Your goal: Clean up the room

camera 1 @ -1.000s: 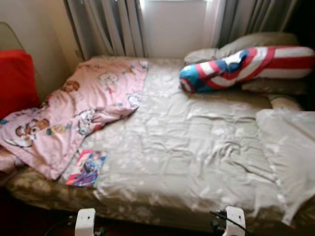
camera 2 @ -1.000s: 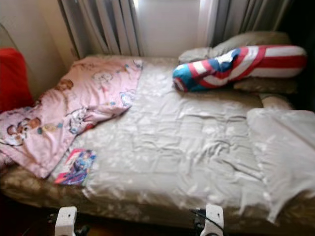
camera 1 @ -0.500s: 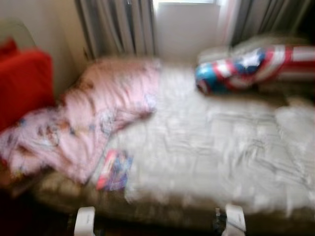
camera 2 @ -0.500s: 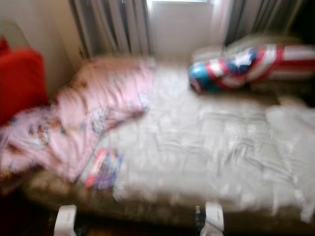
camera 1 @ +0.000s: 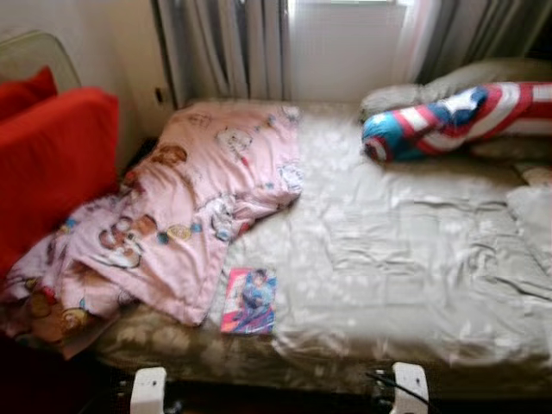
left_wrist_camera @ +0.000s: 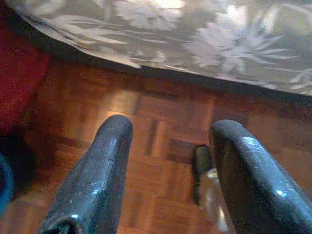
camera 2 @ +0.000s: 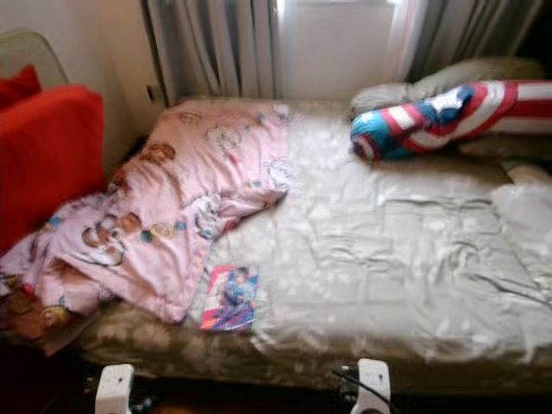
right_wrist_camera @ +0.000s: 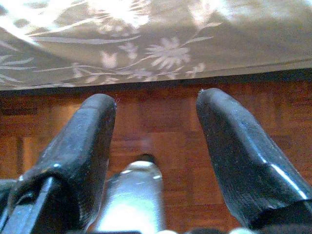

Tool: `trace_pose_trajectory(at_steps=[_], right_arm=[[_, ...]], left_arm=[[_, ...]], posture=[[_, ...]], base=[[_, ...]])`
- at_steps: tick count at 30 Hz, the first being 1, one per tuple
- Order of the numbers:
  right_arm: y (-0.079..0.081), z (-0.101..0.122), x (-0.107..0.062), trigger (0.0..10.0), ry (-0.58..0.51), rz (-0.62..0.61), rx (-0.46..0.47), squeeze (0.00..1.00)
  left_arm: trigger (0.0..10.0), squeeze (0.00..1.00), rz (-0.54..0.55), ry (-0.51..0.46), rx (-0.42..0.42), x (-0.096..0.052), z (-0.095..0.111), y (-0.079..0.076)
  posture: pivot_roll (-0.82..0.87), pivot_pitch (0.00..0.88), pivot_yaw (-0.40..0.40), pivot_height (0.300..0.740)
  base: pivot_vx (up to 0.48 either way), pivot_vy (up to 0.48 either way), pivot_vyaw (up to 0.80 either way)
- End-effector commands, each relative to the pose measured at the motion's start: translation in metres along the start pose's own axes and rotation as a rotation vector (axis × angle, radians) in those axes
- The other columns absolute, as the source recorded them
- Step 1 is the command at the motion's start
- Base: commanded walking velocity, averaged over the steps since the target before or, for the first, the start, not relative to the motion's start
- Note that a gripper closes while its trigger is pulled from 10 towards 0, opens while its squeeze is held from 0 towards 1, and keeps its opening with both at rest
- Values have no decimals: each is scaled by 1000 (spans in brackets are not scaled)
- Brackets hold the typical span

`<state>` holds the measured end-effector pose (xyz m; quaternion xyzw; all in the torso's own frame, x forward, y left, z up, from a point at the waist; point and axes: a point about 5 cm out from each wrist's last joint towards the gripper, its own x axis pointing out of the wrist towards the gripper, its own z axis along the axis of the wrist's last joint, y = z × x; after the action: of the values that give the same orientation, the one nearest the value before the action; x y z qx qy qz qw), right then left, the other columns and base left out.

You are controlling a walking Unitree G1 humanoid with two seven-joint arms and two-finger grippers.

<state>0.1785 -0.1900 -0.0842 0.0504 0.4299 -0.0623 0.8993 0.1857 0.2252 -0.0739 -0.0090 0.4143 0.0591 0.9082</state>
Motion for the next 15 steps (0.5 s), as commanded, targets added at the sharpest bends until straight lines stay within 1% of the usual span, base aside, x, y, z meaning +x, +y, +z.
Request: trace_pose_trajectory(at_steps=[1,10,12,15], right_arm=[[-7,-6,-2,10000,19,-16,-9,0],[-5,-7,-2,10000,24,-13,-10,0],[-4,-7,-2,10000,25,-13,-11,0],[-4,-7,-2,10000,25,-13,-9,0]], left_arm=[[10000,0,-10,9,3,1,-1,-5],[10000,0,-9,10,5,0,-1,-4],[10000,0,-7,9,6,0,-1,-4],[10000,0,-6,6,10,0,-1,-3]], posture=[[-24,0,15,740],[-23,0,17,740],[-23,0,19,740],[-22,0,19,740]], base=[[0,480,0],[0,480,0],[0,276,0],[0,0,0]])
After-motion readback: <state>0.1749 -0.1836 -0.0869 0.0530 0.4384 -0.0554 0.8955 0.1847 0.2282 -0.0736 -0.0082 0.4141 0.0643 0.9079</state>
